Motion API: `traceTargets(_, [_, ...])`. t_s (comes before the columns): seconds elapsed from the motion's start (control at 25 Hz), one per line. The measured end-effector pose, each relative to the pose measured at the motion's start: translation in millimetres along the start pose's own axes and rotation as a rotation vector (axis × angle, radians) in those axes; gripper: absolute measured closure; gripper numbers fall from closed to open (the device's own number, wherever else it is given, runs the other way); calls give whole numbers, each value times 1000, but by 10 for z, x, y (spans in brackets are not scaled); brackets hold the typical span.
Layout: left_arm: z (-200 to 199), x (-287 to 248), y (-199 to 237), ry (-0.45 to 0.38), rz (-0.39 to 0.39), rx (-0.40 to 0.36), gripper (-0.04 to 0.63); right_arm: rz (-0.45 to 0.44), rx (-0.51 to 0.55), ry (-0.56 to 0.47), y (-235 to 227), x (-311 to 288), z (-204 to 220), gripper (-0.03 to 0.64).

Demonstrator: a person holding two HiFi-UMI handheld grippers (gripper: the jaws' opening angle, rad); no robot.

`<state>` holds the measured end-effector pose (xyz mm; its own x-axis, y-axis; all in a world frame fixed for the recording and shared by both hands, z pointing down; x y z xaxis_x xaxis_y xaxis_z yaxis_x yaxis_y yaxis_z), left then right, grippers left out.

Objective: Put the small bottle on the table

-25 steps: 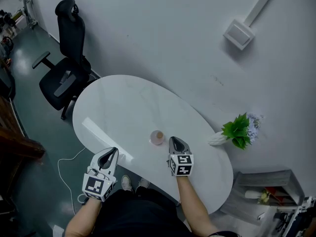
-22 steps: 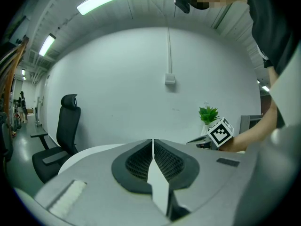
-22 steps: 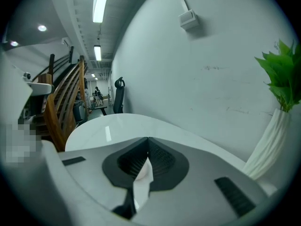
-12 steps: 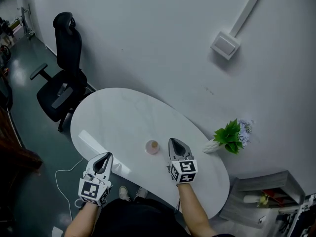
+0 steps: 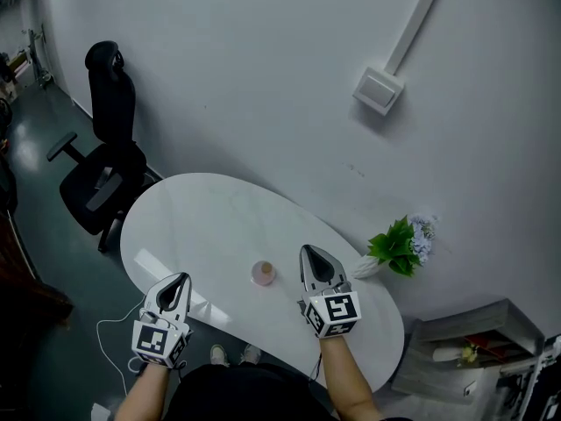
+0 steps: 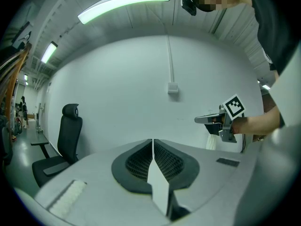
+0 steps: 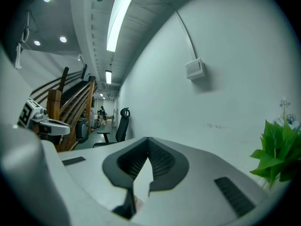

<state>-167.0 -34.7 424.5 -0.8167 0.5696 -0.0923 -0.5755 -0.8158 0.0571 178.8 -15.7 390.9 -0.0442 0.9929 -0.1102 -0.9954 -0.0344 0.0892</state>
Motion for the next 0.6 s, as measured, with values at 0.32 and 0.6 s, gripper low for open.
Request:
traceTargets(0.32, [-33, -52, 28, -24, 0, 15, 581, 20, 26, -80, 7, 333, -240, 611])
traceTargets(0.6, [-3, -63, 26, -17, 15, 26, 581, 72, 26, -101, -75, 645, -346, 611])
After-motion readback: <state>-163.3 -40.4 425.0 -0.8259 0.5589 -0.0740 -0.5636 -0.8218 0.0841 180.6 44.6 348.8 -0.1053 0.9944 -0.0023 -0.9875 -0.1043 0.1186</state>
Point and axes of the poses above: the fingertips, and each gripper's own axes: x backward along the fingers, y to its left, z out of its underside, the point moved 10 cm from there along x, backward along the fingers, and after that the axes turned 13 degrees about z, right-handed, at the moved point
